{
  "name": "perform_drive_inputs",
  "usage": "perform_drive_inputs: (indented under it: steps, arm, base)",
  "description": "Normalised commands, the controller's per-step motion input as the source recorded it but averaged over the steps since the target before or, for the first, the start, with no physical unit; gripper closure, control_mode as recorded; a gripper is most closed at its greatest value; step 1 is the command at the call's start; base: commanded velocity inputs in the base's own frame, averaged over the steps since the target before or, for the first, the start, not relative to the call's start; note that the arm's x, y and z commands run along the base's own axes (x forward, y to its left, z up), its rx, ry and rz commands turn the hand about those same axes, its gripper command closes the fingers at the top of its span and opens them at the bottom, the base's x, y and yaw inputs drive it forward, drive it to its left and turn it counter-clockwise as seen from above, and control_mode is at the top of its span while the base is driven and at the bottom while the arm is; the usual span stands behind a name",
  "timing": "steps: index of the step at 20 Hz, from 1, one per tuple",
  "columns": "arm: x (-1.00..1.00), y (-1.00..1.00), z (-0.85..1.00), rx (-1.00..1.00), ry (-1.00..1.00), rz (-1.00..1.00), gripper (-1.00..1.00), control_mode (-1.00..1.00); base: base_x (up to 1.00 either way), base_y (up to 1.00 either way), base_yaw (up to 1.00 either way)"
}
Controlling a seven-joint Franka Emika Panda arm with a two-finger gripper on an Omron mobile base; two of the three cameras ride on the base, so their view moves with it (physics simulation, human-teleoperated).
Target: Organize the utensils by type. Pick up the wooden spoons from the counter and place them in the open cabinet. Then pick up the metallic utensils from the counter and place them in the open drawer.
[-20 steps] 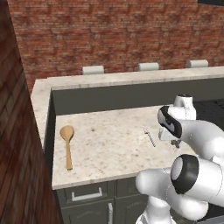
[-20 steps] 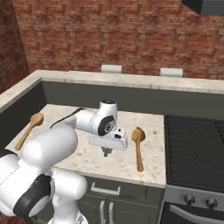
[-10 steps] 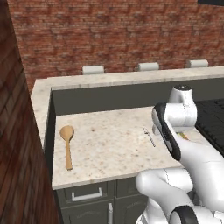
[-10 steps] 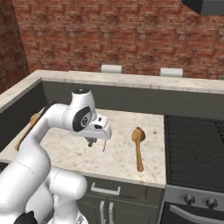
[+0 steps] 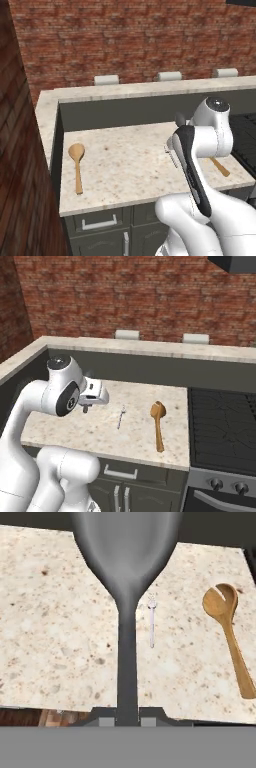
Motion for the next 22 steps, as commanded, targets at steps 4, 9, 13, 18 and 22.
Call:
perform_drive_inputs:
  steps: [4,9,13,18,22]
  arm:
    - [0.00,0.43,0.61,0.00,-0.02,0.10,1.00,-1.00]
    - [-0.04,0.28,0.47,0.00,0.00,0.07,1.00,-1.00]
    - [-0.21,0.25,0.44,0.00,0.00,0.05,1.00,-1.00]
    - [-0.28,0.06,0.19,0.00,-0.06,0.03,1.00,-1.00]
    - [-0.39,-0.01,0.22,0.00,-0.16,0.00,1.00,-1.00]
  base:
    - [0.00,0.00,0.00]
    - [0.00,0.00,0.00]
    - [0.00,0.00,0.00]
    - [0.00,0.00,0.00]
    - [0.00,0.00,0.00]
